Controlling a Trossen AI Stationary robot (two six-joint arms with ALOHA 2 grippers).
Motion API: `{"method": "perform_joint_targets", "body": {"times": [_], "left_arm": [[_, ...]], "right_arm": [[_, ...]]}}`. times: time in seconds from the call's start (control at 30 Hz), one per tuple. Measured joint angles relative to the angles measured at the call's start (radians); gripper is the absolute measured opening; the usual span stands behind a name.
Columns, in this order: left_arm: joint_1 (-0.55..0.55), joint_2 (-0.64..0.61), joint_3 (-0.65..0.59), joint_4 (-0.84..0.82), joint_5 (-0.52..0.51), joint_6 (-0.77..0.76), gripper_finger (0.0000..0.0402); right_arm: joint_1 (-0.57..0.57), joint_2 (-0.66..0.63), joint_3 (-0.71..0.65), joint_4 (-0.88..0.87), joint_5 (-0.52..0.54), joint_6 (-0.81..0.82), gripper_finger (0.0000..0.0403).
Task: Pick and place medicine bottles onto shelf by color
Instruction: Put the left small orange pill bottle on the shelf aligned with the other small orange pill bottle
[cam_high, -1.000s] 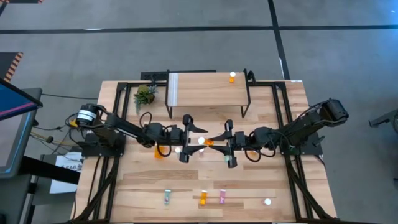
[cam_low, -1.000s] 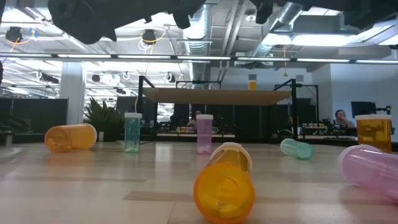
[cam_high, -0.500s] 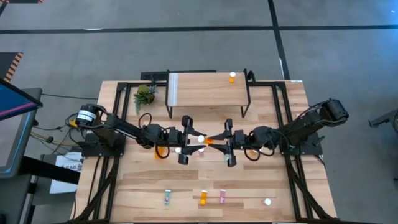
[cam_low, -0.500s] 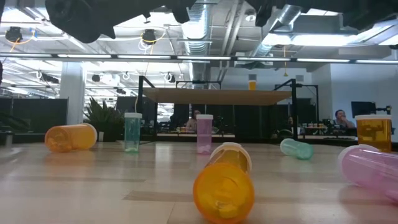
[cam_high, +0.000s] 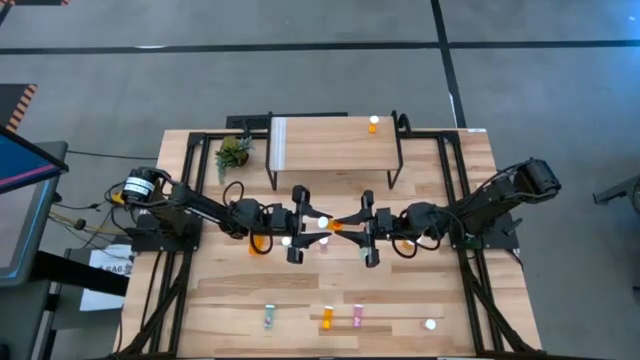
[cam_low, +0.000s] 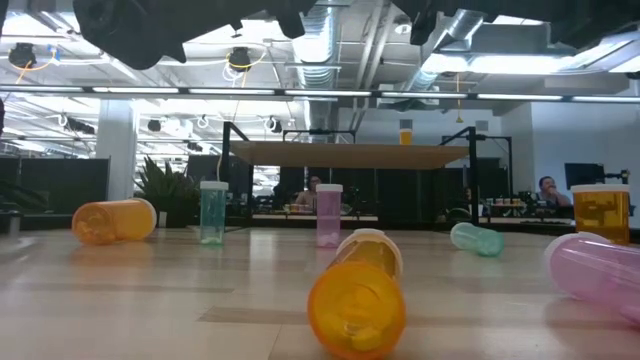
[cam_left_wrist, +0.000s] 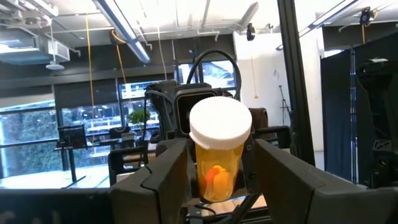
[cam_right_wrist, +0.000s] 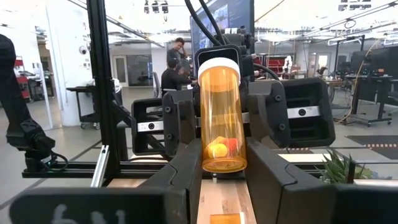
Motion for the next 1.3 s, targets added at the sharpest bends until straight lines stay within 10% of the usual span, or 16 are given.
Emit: {"method": "perform_joint_targets", "body": {"times": [1.3], "left_arm": [[0.000,0.000,-0.001,-0.025,-0.001,0.000,0.0128]], "right_arm": [[-0.013,0.000,0.000,-0.018,-0.002,0.000,0.0118]]}}
